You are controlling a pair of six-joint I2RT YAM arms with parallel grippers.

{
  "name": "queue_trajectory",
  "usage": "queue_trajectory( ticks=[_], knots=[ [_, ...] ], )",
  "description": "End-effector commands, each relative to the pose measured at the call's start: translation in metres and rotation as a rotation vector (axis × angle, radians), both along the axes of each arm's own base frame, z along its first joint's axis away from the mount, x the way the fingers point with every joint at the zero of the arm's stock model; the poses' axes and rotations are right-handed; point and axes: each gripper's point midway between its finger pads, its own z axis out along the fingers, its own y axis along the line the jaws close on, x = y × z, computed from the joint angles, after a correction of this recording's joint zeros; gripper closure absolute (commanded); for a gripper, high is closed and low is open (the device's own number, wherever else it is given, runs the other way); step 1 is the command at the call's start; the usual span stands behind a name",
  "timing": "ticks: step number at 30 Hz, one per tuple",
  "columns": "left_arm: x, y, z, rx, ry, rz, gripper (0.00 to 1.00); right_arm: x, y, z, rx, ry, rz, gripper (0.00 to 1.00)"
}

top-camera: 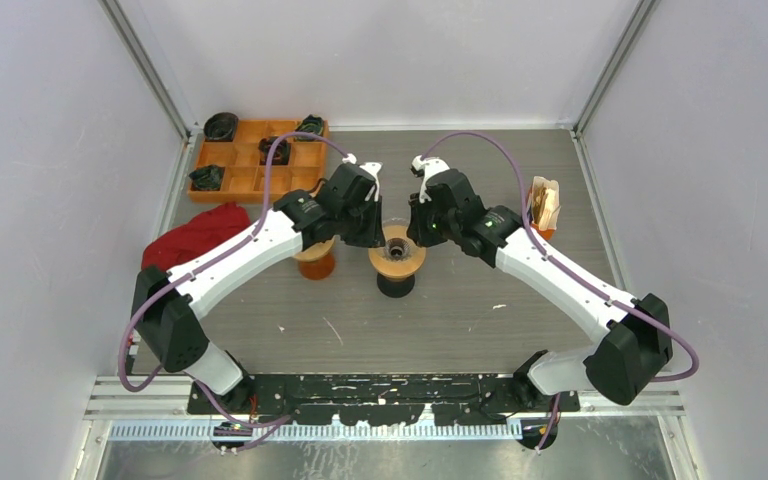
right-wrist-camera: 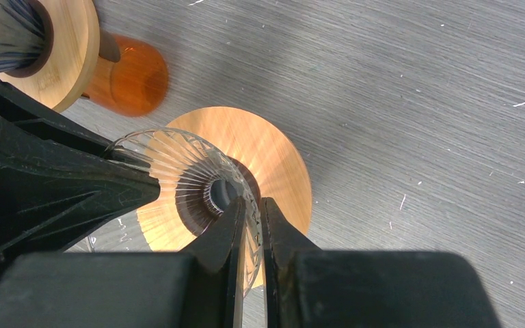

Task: Place the coffee filter in the dripper
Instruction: Press the coffee dripper onto the connecting ring.

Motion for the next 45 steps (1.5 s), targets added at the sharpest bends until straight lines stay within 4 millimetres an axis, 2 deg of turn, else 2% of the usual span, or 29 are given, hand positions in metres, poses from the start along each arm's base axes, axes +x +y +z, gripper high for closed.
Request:
queue_trajectory(
  ticks=[1,11,14,16,21,24,31,40,45],
  knots=[
    [-0.033,-0.013,-0.002,-0.001,0.065,-0.145,0.9,-0.058,-0.074,-0.127,-0.444,0.355,-0.016,0.99],
    [-0.032,-0.014,-0.019,0.033,0.1,-0.151,0.9,-0.066,-0.084,-0.144,-0.495,0.394,-0.026,0.99],
    [-0.033,-0.013,-0.02,0.039,0.105,-0.153,0.9,-0.065,-0.084,-0.142,-0.494,0.388,-0.03,0.99],
    [-0.033,-0.01,-0.018,0.041,0.097,-0.147,0.9,-0.061,-0.081,-0.133,-0.478,0.37,-0.033,0.99],
    [-0.027,-0.007,-0.006,0.03,0.045,-0.123,0.89,-0.048,-0.062,-0.093,-0.366,0.286,-0.016,0.98],
    [-0.025,-0.007,-0.005,0.038,0.04,-0.122,0.88,-0.042,-0.054,-0.08,-0.334,0.26,-0.011,0.91],
    [-0.021,-0.006,0.002,0.036,0.014,-0.106,0.77,-0.028,-0.041,-0.057,-0.287,0.211,-0.003,0.74],
    [-0.01,-0.003,0.024,0.021,-0.047,-0.083,0.66,-0.008,-0.023,-0.002,-0.192,0.092,0.008,0.65],
    [-0.007,-0.001,0.032,0.012,-0.068,-0.073,0.6,-0.002,-0.014,0.019,-0.149,0.055,0.025,0.59]
  ],
)
